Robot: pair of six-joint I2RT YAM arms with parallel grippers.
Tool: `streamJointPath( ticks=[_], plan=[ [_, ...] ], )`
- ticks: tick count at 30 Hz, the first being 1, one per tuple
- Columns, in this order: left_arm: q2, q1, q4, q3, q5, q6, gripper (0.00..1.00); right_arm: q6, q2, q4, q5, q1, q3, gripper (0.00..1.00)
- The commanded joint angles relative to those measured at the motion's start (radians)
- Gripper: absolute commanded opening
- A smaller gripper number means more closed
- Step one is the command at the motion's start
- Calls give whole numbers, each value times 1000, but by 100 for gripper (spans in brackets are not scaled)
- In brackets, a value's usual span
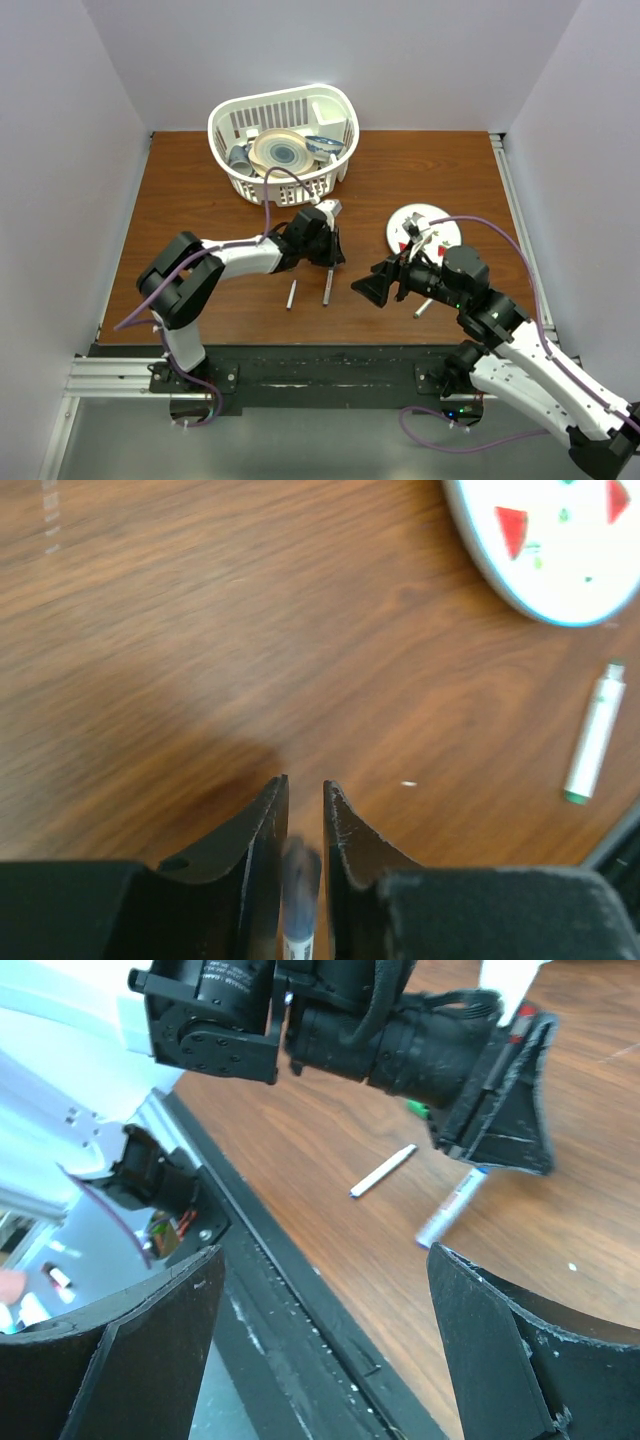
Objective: Insert the pens into the pen caps
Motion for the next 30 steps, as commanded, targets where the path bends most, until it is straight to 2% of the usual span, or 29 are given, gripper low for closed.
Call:
streamJointPath(
  ticks=[1, 6, 9, 10, 13, 14, 18, 20, 24, 30],
  plan=[
    [34, 7, -128, 51, -116, 30, 26, -19, -44, -27, 95, 2, 7, 86],
    [28, 10, -158, 71, -142, 20, 30, -13, -72, -58, 109, 2, 27, 86],
    [-3, 13, -182, 87, -182, 12, 40, -8, -75, -76, 112, 1, 35, 86],
    [-15, 15, -207, 104, -192, 21, 49, -8, -75, -78, 112, 1, 36, 86],
    [-75, 21, -286, 153, -246, 41, 60, 5, -75, -69, 101, 2, 29, 86],
    [-112, 23, -306, 163, -281, 53, 61, 11, -76, -64, 100, 2, 24, 86],
    [-208, 23, -420, 144, -405, 59, 63, 27, -78, -52, 97, 1, 9, 86],
    [-273, 23, -463, 75, -441, 55, 62, 30, -73, -49, 97, 2, 2, 86],
    [-359, 20, -501, -69, -435, 52, 61, 42, -72, -36, 104, 2, -16, 86],
    [-385, 10, -502, -164, -354, 55, 56, 51, -67, -15, 105, 2, -34, 86]
  ],
)
